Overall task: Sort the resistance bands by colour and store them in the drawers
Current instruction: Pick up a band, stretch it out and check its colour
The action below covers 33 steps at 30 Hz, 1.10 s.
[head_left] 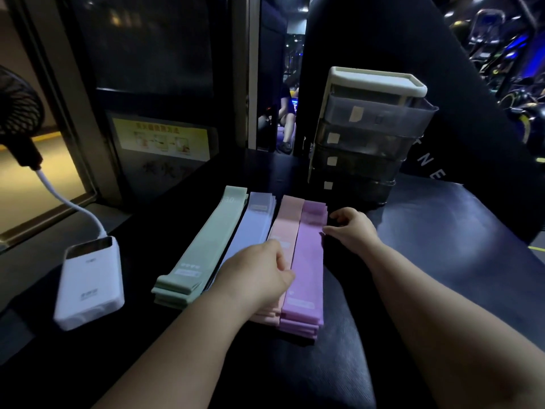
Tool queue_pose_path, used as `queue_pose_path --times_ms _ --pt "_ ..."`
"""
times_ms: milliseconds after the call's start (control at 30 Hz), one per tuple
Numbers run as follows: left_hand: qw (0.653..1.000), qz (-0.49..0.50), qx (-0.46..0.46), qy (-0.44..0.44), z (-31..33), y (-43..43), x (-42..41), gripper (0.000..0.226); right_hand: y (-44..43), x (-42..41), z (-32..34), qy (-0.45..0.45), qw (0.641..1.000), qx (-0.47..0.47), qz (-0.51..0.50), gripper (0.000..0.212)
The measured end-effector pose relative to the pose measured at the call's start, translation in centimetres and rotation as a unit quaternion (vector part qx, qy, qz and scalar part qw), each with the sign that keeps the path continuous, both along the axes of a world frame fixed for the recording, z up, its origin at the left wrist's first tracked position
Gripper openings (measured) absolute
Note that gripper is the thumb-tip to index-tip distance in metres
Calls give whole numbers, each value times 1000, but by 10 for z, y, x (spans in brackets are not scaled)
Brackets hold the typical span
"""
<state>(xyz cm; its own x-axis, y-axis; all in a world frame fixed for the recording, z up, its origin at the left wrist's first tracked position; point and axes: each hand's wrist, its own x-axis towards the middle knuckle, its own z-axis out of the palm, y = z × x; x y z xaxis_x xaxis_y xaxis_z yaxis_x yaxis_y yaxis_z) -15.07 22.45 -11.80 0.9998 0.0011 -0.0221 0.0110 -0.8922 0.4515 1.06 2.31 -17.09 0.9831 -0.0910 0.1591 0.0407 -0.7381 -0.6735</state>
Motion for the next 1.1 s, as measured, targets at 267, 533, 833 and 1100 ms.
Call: queue_pose_path --times_ms 267,533,833,1100 --pt "1000 -4 -3 22 8 -10 30 18 -8 -2 1 -8 1000 -6 10 31" --pt "999 -4 -54 -8 13 -37 96 21 -27 7 -1 -29 999 -27 -26 33" --pt "998 66 -5 -17 14 -67 182 82 -77 42 1 -4 991 38 -131 52" --pt "995 87 15 44 13 -74 246 101 -121 83 6 19 990 43 -129 95"
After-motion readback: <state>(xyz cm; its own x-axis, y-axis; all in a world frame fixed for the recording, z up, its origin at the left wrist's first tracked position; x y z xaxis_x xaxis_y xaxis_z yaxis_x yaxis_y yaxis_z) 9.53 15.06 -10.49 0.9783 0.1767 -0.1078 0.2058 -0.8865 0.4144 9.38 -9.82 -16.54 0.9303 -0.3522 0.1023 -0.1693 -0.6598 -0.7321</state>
